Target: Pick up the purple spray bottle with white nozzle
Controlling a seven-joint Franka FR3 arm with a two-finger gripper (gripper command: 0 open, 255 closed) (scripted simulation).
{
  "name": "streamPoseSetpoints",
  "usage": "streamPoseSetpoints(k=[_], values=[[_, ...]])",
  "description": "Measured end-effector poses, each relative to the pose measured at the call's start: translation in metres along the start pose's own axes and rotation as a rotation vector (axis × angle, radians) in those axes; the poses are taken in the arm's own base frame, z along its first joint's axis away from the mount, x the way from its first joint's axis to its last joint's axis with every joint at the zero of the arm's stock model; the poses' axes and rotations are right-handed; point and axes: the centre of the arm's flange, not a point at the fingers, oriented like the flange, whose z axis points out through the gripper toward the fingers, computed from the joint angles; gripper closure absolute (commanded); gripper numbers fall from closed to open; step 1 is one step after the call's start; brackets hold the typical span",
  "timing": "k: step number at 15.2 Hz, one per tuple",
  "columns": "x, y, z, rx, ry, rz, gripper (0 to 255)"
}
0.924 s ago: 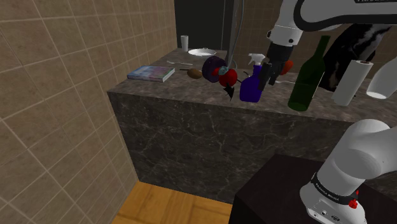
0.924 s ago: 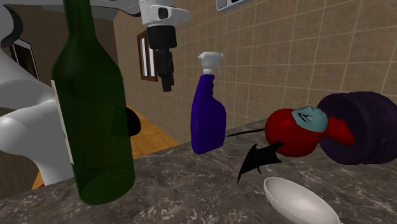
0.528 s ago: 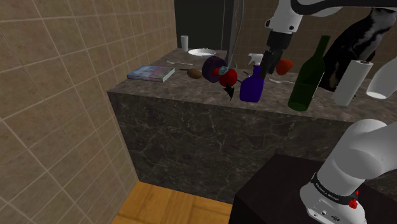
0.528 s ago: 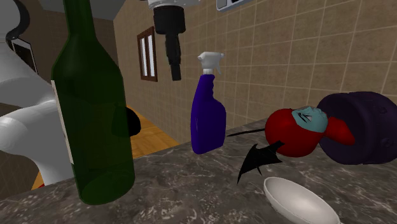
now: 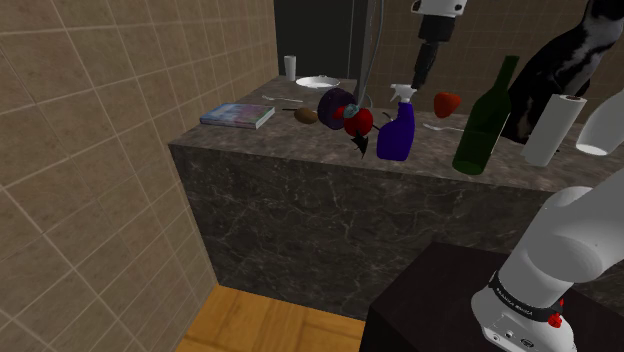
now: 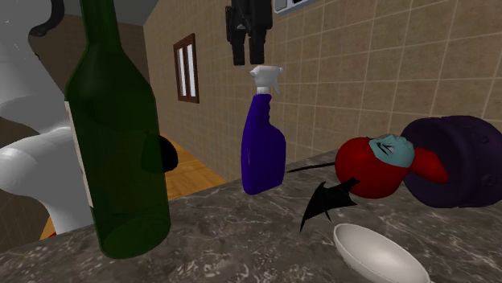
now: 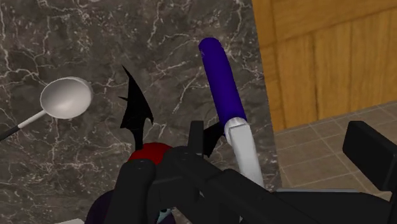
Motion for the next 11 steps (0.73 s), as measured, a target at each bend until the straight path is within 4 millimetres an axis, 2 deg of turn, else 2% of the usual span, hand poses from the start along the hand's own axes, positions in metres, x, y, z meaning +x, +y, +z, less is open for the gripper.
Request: streamPoseSetpoints(k=[1, 3, 9, 10, 11], values=[[0.004, 0.007, -0.006, 0.002, -0.002, -0.021, 0], [0.008, 0.012, -0.005, 0.003, -0.003, -0.039, 0], [0.008, 0.016, 0.023, 0.003, -0.004, -0.045, 0], [0.007, 0.016, 0.024, 0.003, -0.004, -0.045, 255], [0.007, 0.016, 0.025, 0.003, -0.004, -0.045, 255]])
